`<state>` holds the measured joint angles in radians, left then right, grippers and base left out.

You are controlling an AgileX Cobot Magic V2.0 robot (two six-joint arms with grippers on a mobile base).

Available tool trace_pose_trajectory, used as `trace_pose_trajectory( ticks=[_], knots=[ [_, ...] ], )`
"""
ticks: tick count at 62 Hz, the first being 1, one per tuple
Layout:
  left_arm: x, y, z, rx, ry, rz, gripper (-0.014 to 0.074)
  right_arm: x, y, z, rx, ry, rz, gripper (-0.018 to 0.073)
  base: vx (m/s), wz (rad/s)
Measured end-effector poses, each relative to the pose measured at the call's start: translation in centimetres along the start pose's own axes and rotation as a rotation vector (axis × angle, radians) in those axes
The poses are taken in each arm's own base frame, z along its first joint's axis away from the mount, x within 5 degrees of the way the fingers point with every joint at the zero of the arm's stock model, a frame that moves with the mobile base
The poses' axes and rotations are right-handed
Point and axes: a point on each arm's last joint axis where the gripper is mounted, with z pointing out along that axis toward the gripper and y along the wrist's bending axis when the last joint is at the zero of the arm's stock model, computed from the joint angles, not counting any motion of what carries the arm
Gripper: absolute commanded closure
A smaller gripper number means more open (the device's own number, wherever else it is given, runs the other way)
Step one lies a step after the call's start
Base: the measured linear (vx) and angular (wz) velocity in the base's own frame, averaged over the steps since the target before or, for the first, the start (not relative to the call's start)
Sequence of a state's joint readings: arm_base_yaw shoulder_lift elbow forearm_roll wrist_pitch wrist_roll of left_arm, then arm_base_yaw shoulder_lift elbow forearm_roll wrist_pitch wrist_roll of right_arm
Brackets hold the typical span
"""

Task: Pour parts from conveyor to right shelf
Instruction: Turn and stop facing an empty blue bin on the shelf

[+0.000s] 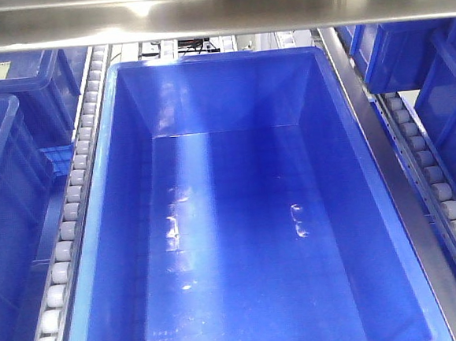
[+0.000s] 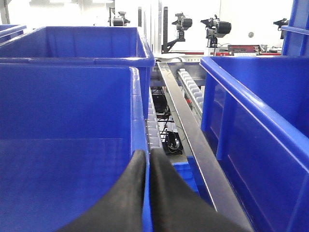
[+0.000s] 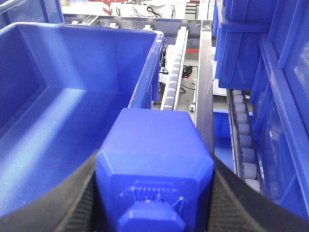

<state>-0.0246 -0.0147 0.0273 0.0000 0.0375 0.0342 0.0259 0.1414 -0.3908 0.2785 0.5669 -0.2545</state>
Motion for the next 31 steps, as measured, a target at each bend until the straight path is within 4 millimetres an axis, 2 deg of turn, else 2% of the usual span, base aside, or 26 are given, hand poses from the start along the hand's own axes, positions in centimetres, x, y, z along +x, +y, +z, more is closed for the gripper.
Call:
trace_pose_trajectory(
  ticks=[18, 31],
  knots=[
    [0.0, 0.0, 0.0, 0.0, 0.0, 0.0, 0.0602, -0.5, -0.1, 0.0, 0.008, -0.05, 0.007, 0.0564, 0.0, 0.0],
    [0.0, 0.0, 0.0, 0.0, 0.0, 0.0, 0.0602, -1.5, 0.1, 0.2, -0.029, -0.151, 0.113, 0.0564, 0.0, 0.0]
  ],
)
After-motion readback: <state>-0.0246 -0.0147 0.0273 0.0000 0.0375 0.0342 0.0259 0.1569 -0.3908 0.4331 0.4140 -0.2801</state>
